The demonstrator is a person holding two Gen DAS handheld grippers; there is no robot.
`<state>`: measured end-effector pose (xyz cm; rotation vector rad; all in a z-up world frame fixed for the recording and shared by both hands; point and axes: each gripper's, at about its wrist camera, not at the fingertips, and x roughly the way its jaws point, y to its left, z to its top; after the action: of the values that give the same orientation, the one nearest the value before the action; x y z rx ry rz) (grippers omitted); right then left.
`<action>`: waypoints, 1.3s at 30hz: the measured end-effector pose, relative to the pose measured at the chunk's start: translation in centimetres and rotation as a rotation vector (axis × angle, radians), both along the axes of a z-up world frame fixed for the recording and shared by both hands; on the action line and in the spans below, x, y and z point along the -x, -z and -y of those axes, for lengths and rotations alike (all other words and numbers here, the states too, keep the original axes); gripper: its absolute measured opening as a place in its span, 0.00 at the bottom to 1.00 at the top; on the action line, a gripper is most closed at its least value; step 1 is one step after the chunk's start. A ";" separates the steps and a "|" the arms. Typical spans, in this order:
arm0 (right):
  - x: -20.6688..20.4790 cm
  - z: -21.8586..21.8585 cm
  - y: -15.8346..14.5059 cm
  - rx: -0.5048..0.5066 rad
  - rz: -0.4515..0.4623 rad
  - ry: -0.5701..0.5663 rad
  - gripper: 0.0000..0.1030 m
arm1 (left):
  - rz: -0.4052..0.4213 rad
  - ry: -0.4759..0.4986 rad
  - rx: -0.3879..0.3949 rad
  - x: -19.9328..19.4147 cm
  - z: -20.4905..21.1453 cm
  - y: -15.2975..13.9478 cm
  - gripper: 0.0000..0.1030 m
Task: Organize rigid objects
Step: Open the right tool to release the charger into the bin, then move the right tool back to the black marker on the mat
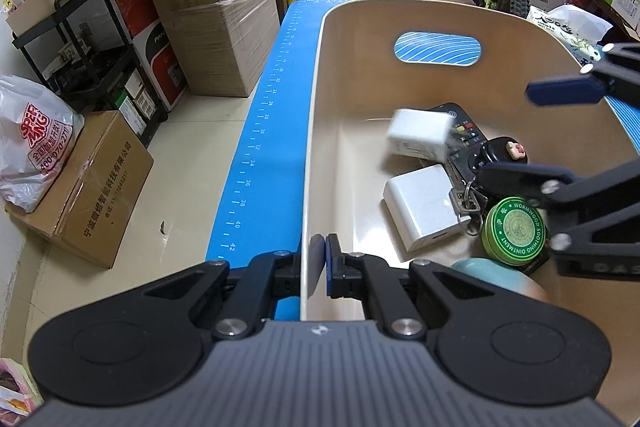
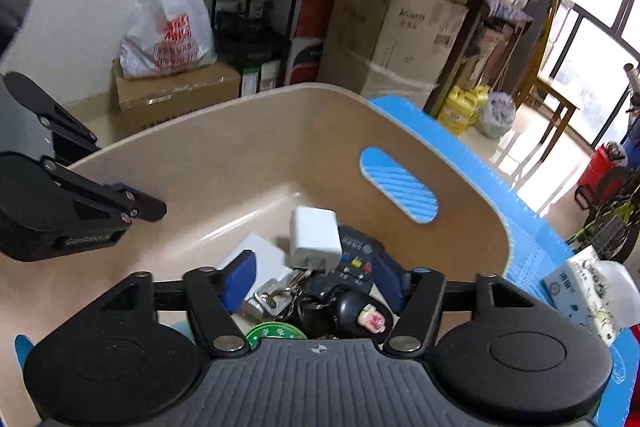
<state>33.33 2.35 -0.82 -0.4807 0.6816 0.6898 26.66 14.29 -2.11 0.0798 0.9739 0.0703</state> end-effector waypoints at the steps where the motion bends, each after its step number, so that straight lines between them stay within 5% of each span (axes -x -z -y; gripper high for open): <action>1: 0.2 0.4 -0.3 -0.013 0.017 0.000 0.72 | 0.000 0.000 0.000 0.0 0.1 0.0 0.07; 20: 0.7 11.2 -4.4 -0.209 0.089 0.185 0.83 | -0.001 0.001 -0.006 0.0 0.2 0.0 0.07; 30: 0.6 17.9 0.2 -0.272 0.022 0.373 0.85 | -0.001 0.002 -0.008 0.0 0.3 0.0 0.07; 39: 1.0 18.0 4.8 -0.298 -0.038 0.503 0.85 | -0.001 0.002 -0.008 0.0 0.3 0.0 0.07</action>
<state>32.30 -15.66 -5.62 -0.0136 0.6862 0.3147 26.65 13.97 -2.07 0.0886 0.9750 0.0721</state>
